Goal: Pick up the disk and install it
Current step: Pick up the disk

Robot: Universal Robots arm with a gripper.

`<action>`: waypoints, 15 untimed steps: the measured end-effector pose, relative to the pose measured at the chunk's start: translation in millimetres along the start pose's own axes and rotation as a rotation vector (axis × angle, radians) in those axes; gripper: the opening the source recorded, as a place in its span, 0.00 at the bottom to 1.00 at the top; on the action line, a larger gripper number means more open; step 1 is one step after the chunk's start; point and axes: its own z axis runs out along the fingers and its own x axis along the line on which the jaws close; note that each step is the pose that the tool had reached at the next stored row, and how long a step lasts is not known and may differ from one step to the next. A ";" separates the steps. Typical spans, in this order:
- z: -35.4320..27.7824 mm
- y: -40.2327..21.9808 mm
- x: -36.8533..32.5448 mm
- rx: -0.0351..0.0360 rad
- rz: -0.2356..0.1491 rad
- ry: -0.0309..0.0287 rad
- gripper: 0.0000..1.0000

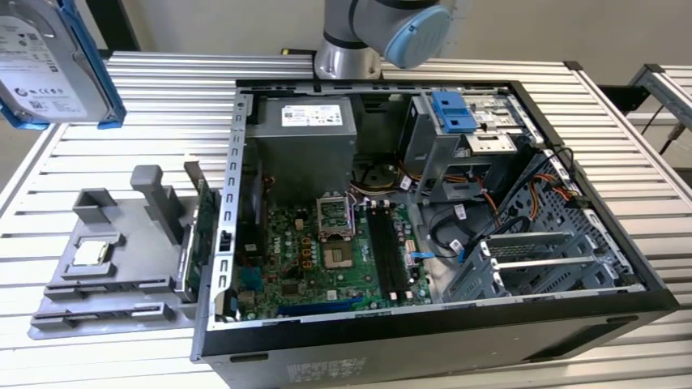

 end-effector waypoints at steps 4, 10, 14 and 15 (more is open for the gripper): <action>-6.0 0.0 0.0 0.0002 0.000 0.0000 0.00; -17.8 -0.1 0.1 0.0001 0.000 0.0000 0.00; -18.2 -0.1 0.1 0.0003 0.000 -0.0001 0.00; -18.3 -0.1 0.2 0.0002 0.000 0.0000 0.00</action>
